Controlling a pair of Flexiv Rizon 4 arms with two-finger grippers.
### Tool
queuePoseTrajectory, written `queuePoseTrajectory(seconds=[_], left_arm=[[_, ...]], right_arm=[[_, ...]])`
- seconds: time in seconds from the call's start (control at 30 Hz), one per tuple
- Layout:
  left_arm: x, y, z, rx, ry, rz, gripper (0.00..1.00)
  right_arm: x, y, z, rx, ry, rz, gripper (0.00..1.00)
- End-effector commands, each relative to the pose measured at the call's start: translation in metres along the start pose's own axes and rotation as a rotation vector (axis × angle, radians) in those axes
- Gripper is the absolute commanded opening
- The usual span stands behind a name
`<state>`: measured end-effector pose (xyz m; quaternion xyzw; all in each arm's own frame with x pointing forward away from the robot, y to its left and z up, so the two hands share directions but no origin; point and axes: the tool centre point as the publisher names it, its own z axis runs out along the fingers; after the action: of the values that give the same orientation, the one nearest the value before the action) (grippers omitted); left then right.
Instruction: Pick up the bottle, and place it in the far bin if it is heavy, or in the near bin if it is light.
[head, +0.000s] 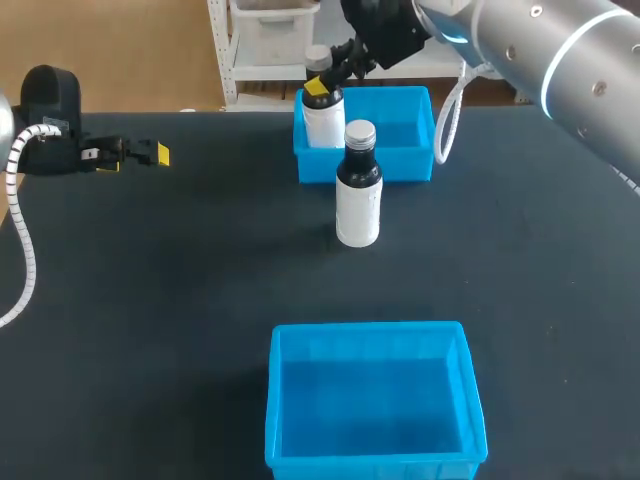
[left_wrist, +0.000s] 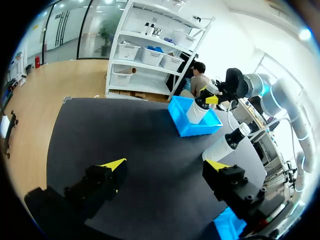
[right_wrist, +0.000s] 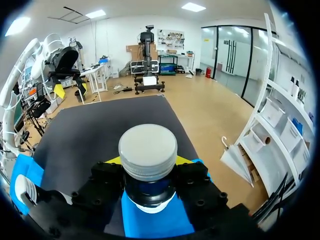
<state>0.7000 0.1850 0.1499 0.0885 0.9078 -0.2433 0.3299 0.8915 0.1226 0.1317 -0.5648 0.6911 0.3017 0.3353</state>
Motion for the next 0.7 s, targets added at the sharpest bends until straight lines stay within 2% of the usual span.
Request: queuePoseTrajectory(seconds=[0.03, 0.7], left_arm=[[0.0000, 0.0000, 0.0000, 0.000, 0.000, 0.000, 1.00], [0.0000, 0.0000, 0.0000, 0.000, 0.000, 0.000, 1.00]], right_arm=[[-0.0044, -0.0103, 0.0034, -0.136, 0.008, 0.002, 0.00], [0.0009, -0.0135, 0.0068, -0.140, 0.010, 0.017, 0.00]])
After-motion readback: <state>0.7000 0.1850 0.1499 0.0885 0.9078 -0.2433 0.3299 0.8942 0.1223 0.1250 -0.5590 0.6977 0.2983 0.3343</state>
